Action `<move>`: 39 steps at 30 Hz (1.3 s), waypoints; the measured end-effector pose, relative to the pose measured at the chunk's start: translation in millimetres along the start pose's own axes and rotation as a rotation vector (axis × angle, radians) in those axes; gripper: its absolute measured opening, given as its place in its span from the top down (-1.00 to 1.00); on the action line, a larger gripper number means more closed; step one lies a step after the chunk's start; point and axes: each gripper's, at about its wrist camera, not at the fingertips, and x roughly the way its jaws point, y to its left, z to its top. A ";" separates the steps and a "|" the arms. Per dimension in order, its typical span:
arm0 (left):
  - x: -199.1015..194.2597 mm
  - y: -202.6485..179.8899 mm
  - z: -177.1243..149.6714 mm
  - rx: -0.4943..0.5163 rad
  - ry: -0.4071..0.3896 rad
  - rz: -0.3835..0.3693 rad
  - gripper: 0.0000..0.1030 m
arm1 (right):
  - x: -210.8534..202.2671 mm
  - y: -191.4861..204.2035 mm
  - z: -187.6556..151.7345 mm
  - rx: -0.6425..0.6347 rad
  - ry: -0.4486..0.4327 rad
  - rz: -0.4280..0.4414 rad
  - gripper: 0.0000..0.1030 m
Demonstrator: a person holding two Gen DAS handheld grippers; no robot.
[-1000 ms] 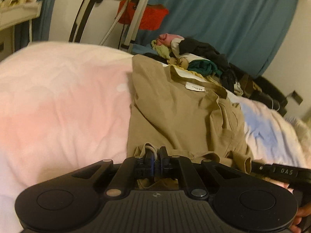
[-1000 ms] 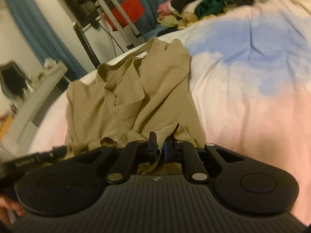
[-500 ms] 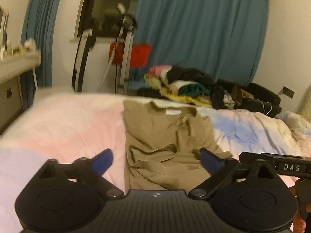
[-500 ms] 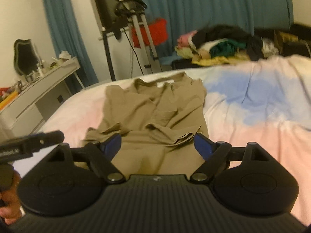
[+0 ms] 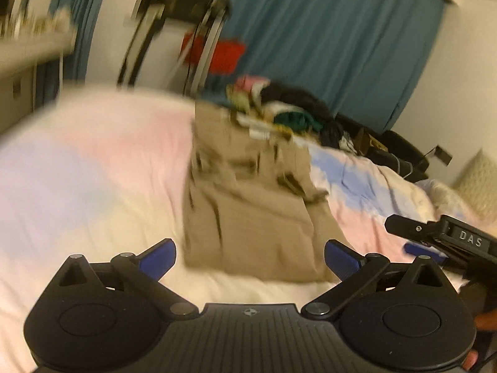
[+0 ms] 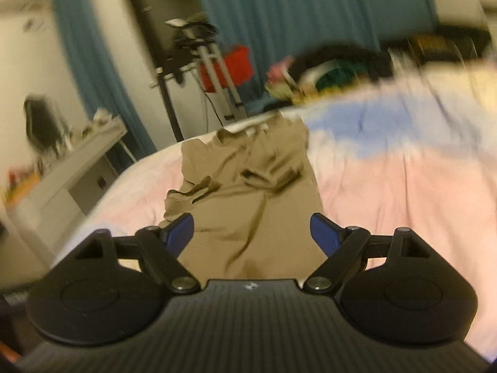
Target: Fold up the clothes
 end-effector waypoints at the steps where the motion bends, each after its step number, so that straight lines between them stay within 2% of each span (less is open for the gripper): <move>1: 7.9 5.5 -1.2 -0.046 0.029 -0.018 -0.98 | 5.4 -9.4 -2.5 0.070 0.027 0.010 -0.62; 5: 50.2 34.5 -4.7 -0.293 0.129 -0.089 -0.89 | 30.0 -42.2 -19.1 0.319 0.124 0.048 -0.65; 8: 78.9 47.9 -9.5 -0.426 0.171 -0.138 -0.81 | 51.7 -59.7 -37.8 0.497 0.187 0.089 -0.65; 9: 88.3 52.0 -11.0 -0.467 0.184 -0.152 -0.78 | 59.1 -63.6 -43.8 0.547 0.198 0.104 -0.65; 11: 102.9 52.8 -11.7 -0.467 0.176 -0.111 -0.75 | 73.2 -70.8 -53.9 0.637 0.211 0.134 -0.64; 13: 112.2 55.5 -11.9 -0.466 0.152 -0.069 -0.55 | 83.0 -74.2 -58.4 0.662 0.193 0.134 -0.61; 15: 112.9 66.2 -13.1 -0.513 0.124 -0.044 -0.03 | 88.9 -78.1 -58.8 0.671 0.154 0.122 -0.49; 16: 113.1 72.7 -14.0 -0.544 0.116 -0.037 0.10 | 90.5 -81.2 -58.6 0.684 0.135 0.116 -0.45; 18: 113.7 85.7 -16.2 -0.618 0.104 -0.046 0.45 | 92.6 -87.7 -57.9 0.707 0.103 0.094 -0.15; 20: 113.4 95.2 -18.5 -0.692 0.090 -0.077 0.57 | 95.7 -92.6 -57.0 0.703 0.097 0.063 0.32; 22: 111.4 95.6 -18.1 -0.703 0.076 -0.090 0.66 | 96.9 -94.9 -55.6 0.695 0.098 0.057 0.58; 25: 102.4 88.2 -12.1 -0.668 0.032 -0.108 0.73 | 93.1 -93.4 -49.3 0.678 0.081 0.064 0.76; 33: 55.4 65.2 0.3 -0.563 -0.060 -0.160 0.80 | 44.6 -76.2 -23.3 0.622 -0.047 0.151 0.85; 39: 6.5 48.1 1.3 -0.478 -0.100 -0.193 0.81 | 3.1 -64.4 -18.9 0.588 -0.073 0.192 0.85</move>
